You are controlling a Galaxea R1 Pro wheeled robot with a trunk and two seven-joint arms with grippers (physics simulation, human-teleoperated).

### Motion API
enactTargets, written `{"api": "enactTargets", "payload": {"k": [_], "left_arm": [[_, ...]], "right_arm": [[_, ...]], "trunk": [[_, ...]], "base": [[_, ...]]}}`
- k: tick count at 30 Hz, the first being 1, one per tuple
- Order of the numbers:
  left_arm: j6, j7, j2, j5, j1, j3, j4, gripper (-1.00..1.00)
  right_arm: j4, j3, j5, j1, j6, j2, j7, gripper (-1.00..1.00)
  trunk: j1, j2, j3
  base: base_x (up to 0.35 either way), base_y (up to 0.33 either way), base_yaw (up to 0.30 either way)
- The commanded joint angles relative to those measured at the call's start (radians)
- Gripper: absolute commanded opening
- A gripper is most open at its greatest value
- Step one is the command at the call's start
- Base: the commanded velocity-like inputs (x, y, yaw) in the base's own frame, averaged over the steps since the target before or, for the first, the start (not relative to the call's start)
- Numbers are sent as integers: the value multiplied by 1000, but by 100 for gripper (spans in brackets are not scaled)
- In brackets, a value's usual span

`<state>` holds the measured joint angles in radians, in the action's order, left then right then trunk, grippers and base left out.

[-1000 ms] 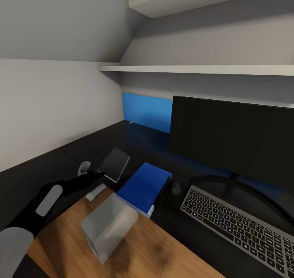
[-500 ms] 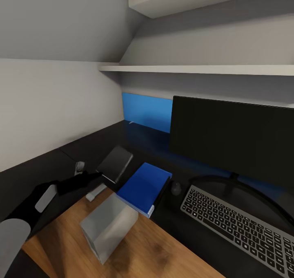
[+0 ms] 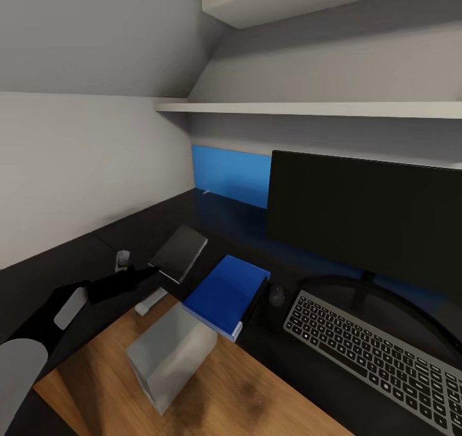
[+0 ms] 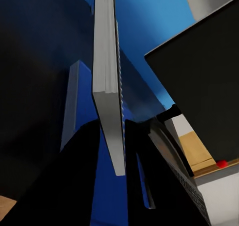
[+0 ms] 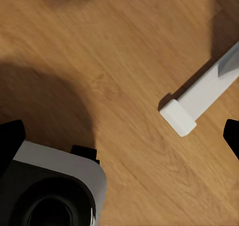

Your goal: In the bedroom, organize the workspace by keeping the computer under the desk, ensuring the monitor is on the desk, placing the keyboard on the desk next to the monitor, placing the mouse on the desk next to the keyboard, moving the folder from the swivel chair onto the desk next to the mouse, stacking the notebook on top of the folder with the pen on top of the notebook, and positioning the swivel chair next to the desk.

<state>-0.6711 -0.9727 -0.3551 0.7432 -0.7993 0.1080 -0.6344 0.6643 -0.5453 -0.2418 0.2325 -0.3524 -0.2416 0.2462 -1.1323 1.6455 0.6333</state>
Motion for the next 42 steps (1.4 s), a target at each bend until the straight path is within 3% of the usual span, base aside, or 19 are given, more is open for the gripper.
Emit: {"api": "enactTargets", "payload": {"k": [1, 6, 12, 21, 30, 42], "left_arm": [[-6, 4, 1, 7, -5, 6, 13, -100], [-15, 4, 5, 6, -11, 25, 31, -100], [-77, 5, 7, 5, -27, 39, 37, -100], [-114, 5, 16, -21, -44, 78, 40, -100], [-159, 3, 22, -22, -47, 78, 53, -100], [-149, -21, 22, -11, -22, 71, 43, -100]], "right_arm": [[2, -9, -9, 0, -3, 1, 7, 100], [1, -13, -5, 0, -2, 4, 7, 100], [1, -16, -3, 1, -2, 5, 7, 100], [0, -16, -4, 1, -2, 5, 7, 100], [0, -16, -5, 1, -1, 5, 7, 100], [-15, -16, -5, 1, 0, 6, 8, 100]], "trunk": [[0, 0, 1], [0, 0, 1], [0, 0, 1], [0, 0, 1], [0, 0, 1], [0, 0, 1]], "base": [[0, 0, -40], [0, 0, -151], [0, 0, -258], [0, 0, -292], [0, 0, -161], [-12, 0, -17]]}}
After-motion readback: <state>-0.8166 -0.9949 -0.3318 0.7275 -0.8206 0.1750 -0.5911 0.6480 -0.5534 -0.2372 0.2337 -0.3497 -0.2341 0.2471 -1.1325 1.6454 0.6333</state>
